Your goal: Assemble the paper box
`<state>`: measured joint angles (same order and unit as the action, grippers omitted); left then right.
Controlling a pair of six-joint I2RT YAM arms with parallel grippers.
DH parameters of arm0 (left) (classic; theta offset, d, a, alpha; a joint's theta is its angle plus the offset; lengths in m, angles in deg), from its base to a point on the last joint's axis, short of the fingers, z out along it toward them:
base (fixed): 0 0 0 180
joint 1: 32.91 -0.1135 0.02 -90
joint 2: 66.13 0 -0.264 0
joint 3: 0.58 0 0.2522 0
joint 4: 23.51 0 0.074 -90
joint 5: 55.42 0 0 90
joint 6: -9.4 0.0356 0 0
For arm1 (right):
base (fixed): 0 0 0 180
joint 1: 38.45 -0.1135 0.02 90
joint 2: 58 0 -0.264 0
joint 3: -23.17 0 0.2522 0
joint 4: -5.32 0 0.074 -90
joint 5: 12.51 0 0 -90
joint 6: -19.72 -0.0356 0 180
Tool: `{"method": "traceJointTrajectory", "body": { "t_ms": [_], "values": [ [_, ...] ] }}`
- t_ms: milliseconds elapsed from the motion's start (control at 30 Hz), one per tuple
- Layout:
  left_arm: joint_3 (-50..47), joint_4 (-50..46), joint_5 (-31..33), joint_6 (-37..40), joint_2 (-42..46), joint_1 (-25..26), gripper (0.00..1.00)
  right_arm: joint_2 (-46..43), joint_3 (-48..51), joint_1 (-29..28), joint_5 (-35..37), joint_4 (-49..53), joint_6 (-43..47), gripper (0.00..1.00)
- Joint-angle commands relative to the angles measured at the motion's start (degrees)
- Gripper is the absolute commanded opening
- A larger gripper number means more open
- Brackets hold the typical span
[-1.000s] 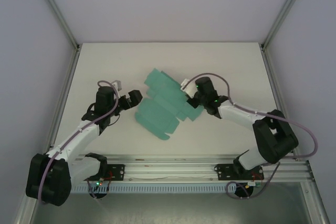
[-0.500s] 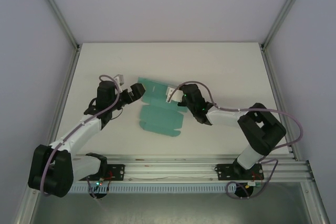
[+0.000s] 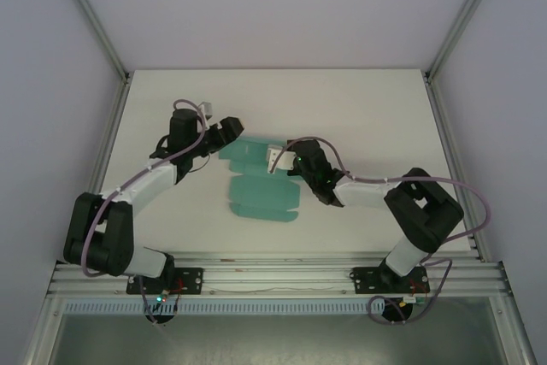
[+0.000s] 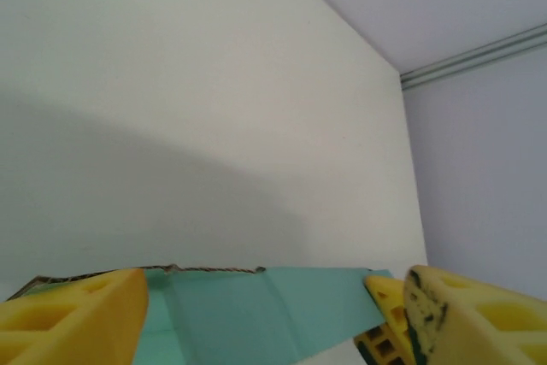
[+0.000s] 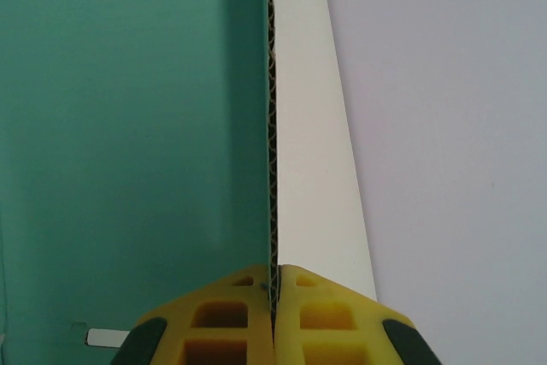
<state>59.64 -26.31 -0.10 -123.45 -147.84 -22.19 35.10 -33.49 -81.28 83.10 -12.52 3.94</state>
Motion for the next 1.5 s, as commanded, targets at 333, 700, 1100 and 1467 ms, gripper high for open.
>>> {"method": "traceJointTrajectory", "body": {
  "t_ms": [333,700,1100,1467],
  "values": [
    [1.46,-3.44,-0.98,3.35,-2.86,0.21,0.43,-2.83,0.62,-0.44,0.19,-0.82,-1.08,0.00],
    [-3.78,-1.10,-0.21,3.39,-1.30,3.99,0.37,-3.65,-0.36,-0.41,0.35,0.14,-4.12,0.00],
    [-1.79,2.00,-0.04,2.54,-2.92,7.40,0.53,-5.01,0.34,-0.41,-2.73,1.18,-4.58,0.00],
    [-2.24,8.85,-1.03,-1.23,-3.79,8.62,0.76,-7.62,0.45,-0.48,-9.29,6.19,-6.80,0.00]
  ]
}}
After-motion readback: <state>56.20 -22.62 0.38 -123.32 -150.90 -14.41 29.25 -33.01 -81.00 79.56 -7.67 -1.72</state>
